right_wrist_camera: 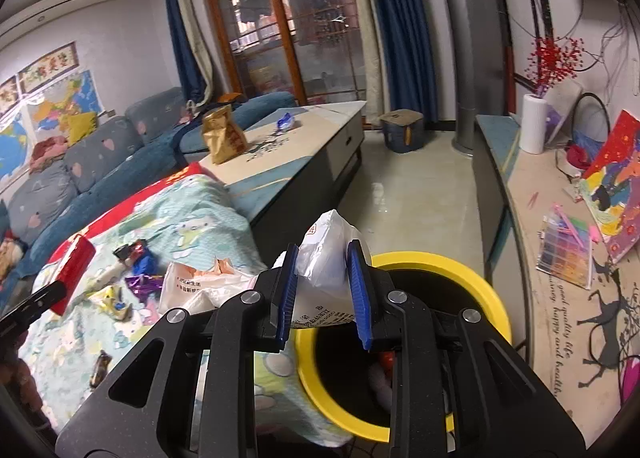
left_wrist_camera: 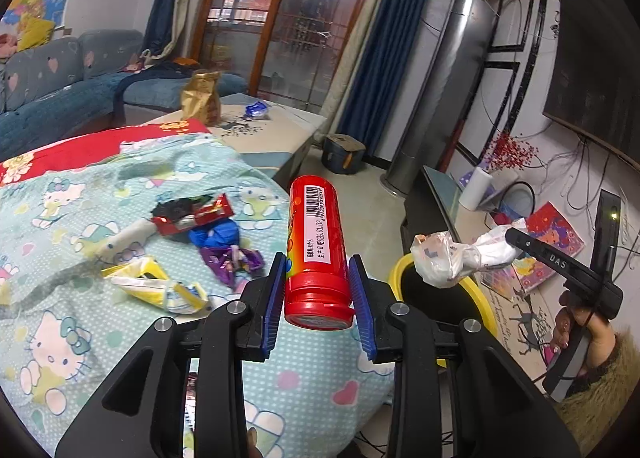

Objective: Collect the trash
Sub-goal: 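Lift the red container and white bag and carry them over the yellow bin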

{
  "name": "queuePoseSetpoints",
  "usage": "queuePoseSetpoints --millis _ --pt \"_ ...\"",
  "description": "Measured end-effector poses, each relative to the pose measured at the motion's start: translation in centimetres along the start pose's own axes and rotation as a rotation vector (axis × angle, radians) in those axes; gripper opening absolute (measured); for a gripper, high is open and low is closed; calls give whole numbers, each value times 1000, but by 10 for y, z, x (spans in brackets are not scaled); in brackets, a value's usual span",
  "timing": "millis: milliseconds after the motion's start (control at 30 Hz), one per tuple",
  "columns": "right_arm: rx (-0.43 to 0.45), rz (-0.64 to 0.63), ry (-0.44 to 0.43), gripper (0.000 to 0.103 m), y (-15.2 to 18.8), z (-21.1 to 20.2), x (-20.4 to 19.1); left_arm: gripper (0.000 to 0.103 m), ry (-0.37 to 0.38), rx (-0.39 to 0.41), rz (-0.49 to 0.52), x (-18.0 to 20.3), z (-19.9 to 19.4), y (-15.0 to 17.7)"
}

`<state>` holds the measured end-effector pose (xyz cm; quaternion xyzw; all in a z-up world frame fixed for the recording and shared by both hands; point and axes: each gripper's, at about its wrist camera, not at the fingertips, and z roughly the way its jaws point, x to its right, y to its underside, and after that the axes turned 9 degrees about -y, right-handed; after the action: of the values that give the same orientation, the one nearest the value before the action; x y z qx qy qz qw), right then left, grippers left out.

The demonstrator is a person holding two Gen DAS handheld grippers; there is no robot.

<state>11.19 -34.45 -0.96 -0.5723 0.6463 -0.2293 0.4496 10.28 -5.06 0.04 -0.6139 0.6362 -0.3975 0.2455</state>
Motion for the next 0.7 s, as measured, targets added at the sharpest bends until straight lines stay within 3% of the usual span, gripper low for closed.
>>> queuePoseSetpoints --millis 700 --pt "50 58 184 19 -4 -15 61 30 117 -29 146 75 20 7"
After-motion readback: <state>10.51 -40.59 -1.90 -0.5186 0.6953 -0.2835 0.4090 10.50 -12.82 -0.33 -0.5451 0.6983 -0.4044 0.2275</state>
